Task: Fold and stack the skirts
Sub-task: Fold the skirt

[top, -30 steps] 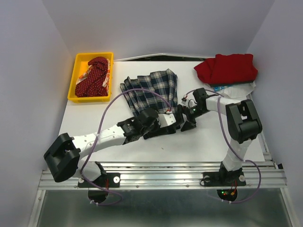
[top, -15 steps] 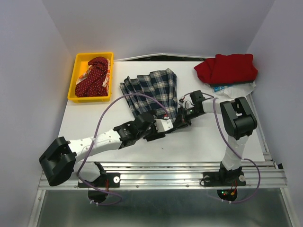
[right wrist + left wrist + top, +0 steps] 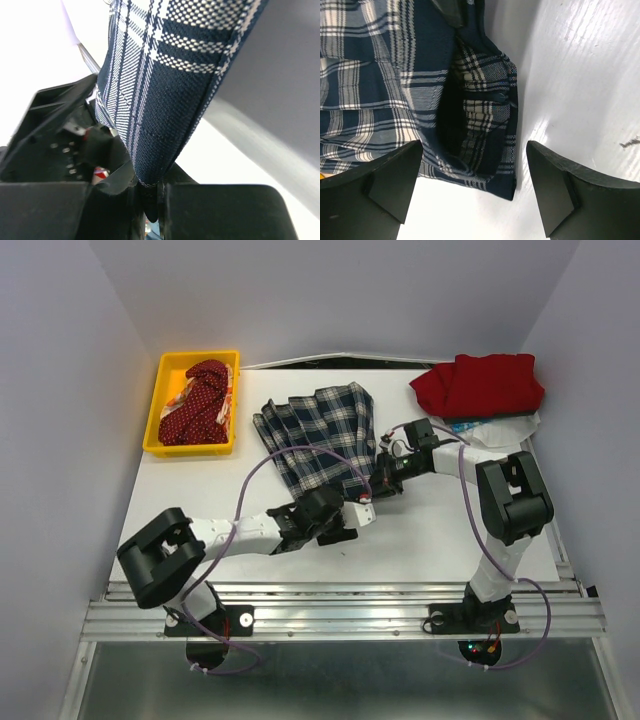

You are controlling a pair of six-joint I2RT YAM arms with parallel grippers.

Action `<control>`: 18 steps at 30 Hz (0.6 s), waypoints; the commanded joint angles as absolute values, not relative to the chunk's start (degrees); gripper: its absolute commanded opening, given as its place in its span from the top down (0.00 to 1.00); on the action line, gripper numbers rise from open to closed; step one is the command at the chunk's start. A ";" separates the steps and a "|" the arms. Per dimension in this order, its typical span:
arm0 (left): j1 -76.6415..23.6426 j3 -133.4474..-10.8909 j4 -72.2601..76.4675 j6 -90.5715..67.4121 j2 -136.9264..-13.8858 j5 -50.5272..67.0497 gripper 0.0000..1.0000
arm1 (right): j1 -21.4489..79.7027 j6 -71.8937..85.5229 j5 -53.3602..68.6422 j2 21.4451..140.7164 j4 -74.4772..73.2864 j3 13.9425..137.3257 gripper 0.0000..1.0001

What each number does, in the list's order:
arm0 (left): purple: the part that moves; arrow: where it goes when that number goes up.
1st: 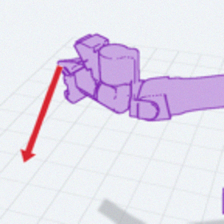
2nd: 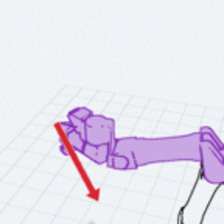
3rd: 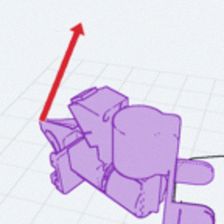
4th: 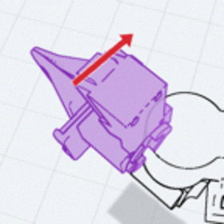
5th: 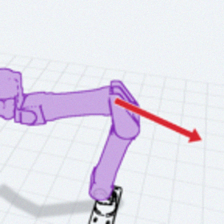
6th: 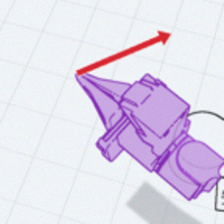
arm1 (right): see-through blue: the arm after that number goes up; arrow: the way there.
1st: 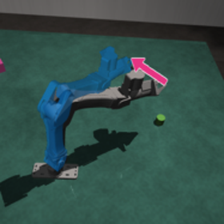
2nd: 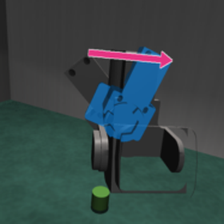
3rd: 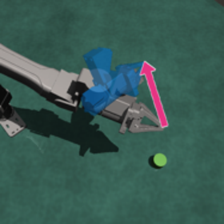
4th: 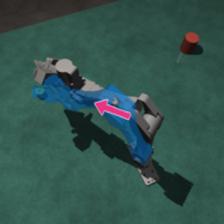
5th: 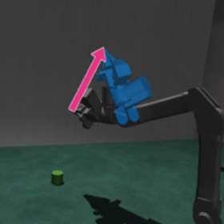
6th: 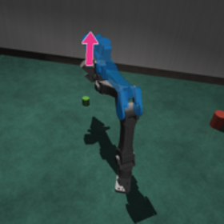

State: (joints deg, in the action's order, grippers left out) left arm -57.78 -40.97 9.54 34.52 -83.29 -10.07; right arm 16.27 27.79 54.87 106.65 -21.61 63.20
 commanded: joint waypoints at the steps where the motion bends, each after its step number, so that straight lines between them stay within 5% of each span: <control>1: -58.18 -43.77 14.41 34.37 -87.01 -13.01 0.03 | 16.70 30.41 56.86 104.59 -19.16 66.62 0.99; 18: -58.36 -45.26 20.30 28.13 -94.56 -16.78 0.10 | 16.70 39.99 61.61 104.06 -14.85 66.00 0.99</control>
